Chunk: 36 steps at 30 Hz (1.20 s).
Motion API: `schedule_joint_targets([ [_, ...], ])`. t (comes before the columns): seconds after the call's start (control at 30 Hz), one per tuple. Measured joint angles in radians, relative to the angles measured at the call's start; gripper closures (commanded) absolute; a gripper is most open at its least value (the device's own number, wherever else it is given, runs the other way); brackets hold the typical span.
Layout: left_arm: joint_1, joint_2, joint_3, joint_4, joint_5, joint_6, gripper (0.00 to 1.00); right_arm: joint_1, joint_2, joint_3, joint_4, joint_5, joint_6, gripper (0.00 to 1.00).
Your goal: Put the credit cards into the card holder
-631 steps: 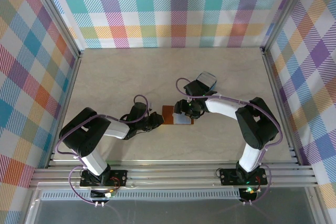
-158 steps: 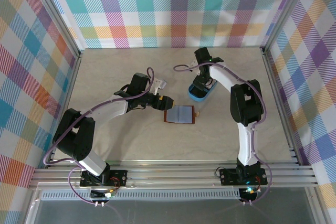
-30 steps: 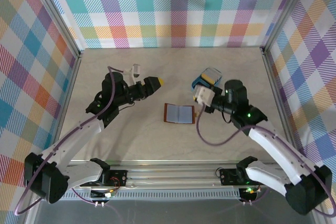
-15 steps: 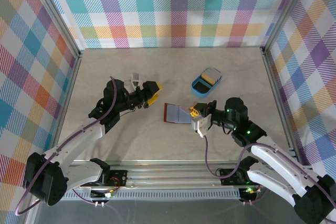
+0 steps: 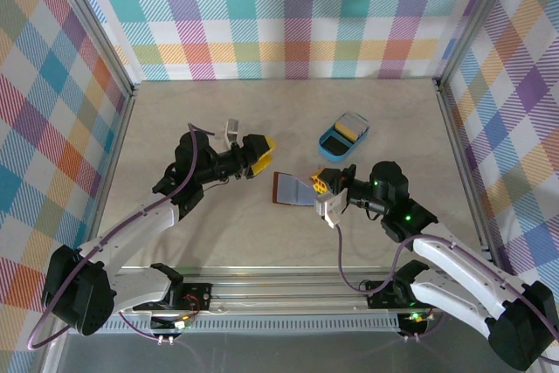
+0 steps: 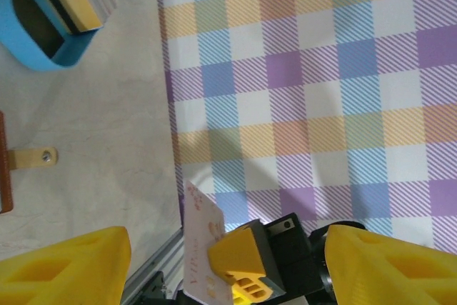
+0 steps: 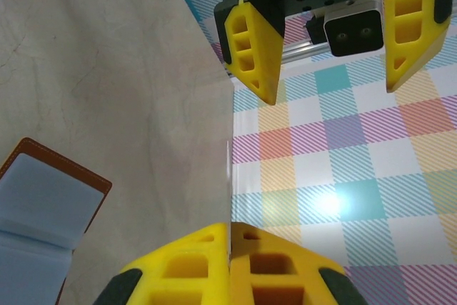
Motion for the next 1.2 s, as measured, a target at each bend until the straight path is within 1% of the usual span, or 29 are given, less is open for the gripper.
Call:
schedule_joint_targets([
  [0.2, -0.019, 0.046, -0.013, 0.15, 0.028, -0.053, 0.35, 0.002, 0.0, 0.0, 0.027, 0.005, 0.001, 1.0],
  [0.3, -0.032, 0.087, -0.013, 0.189, 0.043, -0.073, 0.36, 0.012, 0.005, -0.001, 0.041, 0.011, 0.0, 1.0],
  [0.53, -0.057, 0.147, -0.012, 0.196, 0.085, -0.08, 0.38, 0.027, 0.039, -0.013, 0.102, 0.038, -0.016, 1.0],
  [0.9, -0.086, 0.149, -0.012, 0.188, 0.106, -0.098, 0.48, 0.047, 0.097, -0.013, 0.198, 0.073, -0.084, 1.0],
  [1.03, -0.087, 0.149, -0.012, 0.182, 0.114, -0.1, 0.57, 0.055, 0.116, -0.013, 0.218, 0.087, -0.1, 1.0],
  [1.13, -0.087, 0.152, -0.012, 0.174, 0.121, -0.103, 0.7, 0.062, 0.131, -0.013, 0.244, 0.092, -0.109, 1.0],
  [1.2, -0.087, 0.155, -0.012, 0.173, 0.123, -0.108, 0.82, 0.066, 0.143, -0.013, 0.269, 0.098, -0.113, 1.0],
])
